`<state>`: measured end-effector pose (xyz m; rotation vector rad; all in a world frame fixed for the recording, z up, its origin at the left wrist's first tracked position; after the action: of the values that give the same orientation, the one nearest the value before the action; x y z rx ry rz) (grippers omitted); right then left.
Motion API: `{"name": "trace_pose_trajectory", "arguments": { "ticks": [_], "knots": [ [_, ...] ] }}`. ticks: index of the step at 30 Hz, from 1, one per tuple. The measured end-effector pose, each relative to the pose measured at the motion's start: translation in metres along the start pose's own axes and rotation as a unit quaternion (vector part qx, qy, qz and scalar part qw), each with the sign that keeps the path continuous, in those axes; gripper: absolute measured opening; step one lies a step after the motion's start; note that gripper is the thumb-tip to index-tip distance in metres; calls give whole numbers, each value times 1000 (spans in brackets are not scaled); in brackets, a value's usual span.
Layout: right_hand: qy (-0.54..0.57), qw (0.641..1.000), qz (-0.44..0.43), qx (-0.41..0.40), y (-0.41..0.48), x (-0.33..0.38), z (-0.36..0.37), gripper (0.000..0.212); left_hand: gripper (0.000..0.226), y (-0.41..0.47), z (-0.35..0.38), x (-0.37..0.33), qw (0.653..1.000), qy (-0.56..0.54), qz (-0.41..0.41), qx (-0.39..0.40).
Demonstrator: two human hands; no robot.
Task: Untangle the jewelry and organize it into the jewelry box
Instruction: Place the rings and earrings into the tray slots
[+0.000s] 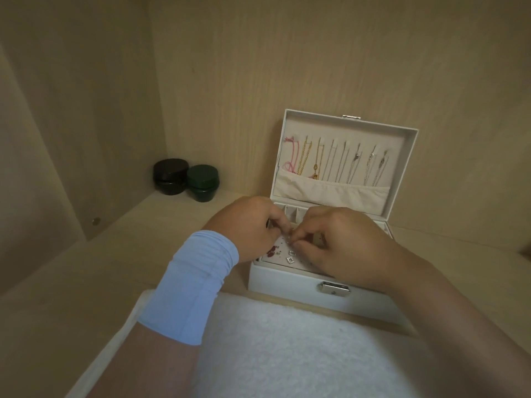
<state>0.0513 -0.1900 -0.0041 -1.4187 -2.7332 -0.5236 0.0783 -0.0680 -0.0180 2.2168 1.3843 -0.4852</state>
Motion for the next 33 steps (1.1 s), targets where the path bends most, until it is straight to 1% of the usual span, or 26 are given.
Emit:
{"name": "trace_pose_trajectory", "arguments": {
  "ticks": [3,6,9,12,15,17,20,22,24,25,27,29,33],
  "knots": [
    [38,999,28,9,0,-8,0,16,30,-1,1,-1,1000,-1,4,6],
    [53,997,50,21,0,-17,-3,17,25,-1,1,-1,1000,-4,2,5],
    [93,992,87,-18,-7,-31,-26,17,22,-2,-4,-1,999,-29,0,-27],
    [122,984,123,-44,-24,-59,-54,17,21,-2,-9,-10,992,-98,7,-75],
    [100,981,155,-52,-56,-102,-81,18,20,11,0,-49,990,-106,43,-80],
    [70,982,172,-24,-71,-128,-85,19,19,21,10,-76,991,-101,67,-59],
    [36,976,209,51,-103,-168,-80,19,17,41,44,-125,992,-78,99,-1],
    [19,969,224,101,-120,-188,-69,23,16,53,69,-155,991,-37,123,26],
    [27,963,233,135,-135,-205,-58,30,16,66,94,-181,989,12,137,53],
    [38,959,238,146,-139,-209,-53,30,17,72,106,-189,988,34,134,72],
    [70,954,248,155,-147,-214,-43,19,17,83,132,-199,983,72,117,120],
    [100,951,251,151,-148,-215,-32,20,17,91,151,-202,977,104,96,161],
    [119,953,248,130,-146,-225,-19,17,17,100,174,-197,969,145,61,192]
  ]
}}
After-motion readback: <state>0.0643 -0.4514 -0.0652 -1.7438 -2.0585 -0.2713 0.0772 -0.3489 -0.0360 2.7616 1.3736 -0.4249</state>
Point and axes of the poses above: each hand's wrist, its own y-axis towards the middle knuckle, its own z-axis out of the palm, x = y × z, the point moved 8 cm from there along y, towards the middle knuckle, and after that the axes turned 1 degree about x, right-handed, at the moved point
